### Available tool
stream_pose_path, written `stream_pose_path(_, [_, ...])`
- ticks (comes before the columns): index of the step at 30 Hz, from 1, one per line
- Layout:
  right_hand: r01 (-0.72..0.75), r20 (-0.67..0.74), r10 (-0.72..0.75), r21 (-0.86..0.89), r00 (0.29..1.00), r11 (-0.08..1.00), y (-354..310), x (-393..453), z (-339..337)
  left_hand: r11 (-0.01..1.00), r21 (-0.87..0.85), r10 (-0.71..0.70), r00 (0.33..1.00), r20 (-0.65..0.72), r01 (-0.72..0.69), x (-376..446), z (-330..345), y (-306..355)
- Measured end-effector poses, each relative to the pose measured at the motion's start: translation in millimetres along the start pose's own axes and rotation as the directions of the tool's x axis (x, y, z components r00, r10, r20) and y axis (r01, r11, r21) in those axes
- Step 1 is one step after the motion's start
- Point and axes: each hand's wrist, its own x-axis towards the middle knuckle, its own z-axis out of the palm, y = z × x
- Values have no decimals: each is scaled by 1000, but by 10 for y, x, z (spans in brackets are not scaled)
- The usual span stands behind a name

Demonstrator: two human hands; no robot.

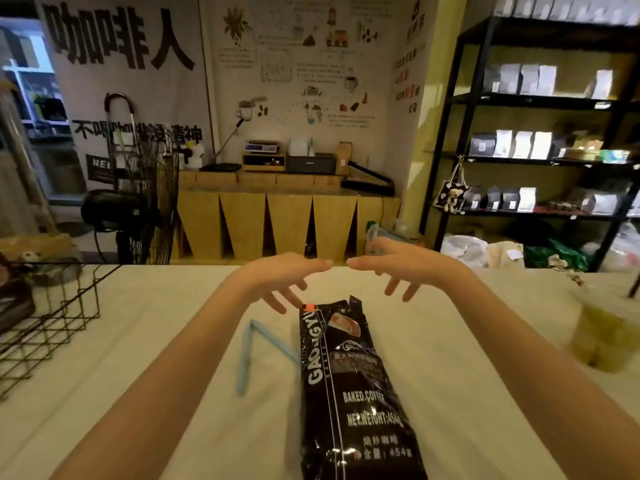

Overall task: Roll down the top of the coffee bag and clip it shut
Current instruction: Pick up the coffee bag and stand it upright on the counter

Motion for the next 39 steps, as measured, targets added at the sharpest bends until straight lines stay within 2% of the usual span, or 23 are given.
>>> stream_pose_path(5, [-103, 167, 110, -51, 980, 993, 132, -77, 281, 991, 47, -129, 986, 103, 125, -18, 213, -221])
stream_pose_path(11, [-196, 361, 197, -40, 912, 980, 268, -141, 572, 986, 16, -169, 970, 174, 168, -5, 478, -415])
stream_pose_path(18, [-193, 339, 150, 96, 929, 976, 312, -214, 739, 990, -83, -93, 972, 214, 113, -37, 606, -549])
stream_pose_path(24, [-127, 295, 78, 149, 952, 981, 308, -240, 737, 996, -69, -34, 975, 218, 50, -55, 604, -551])
stream_pose_path(28, [-31, 146, -4, 237, 989, 971, 279, -269, 711, 993, -118, 19, 994, 107, -6, -50, 601, -529])
stream_pose_path(31, [76, -30, -71, 281, 997, 957, 227, -303, 662, 983, -104, 145, 988, -52, -150, -123, 556, -436])
stream_pose_path(33, [168, -155, -128, 277, 980, 946, 191, -338, 609, 958, -78, 256, 947, -193, -274, -181, 513, -363])
stream_pose_path(36, [316, -348, -211, 277, 913, 907, 129, -404, 539, 914, -41, 360, 852, -379, -404, -235, 477, -310])
stream_pose_path(39, [413, -473, -247, 287, 846, 864, 75, -447, 523, 868, -10, 429, 759, -490, -497, -294, 461, -263])
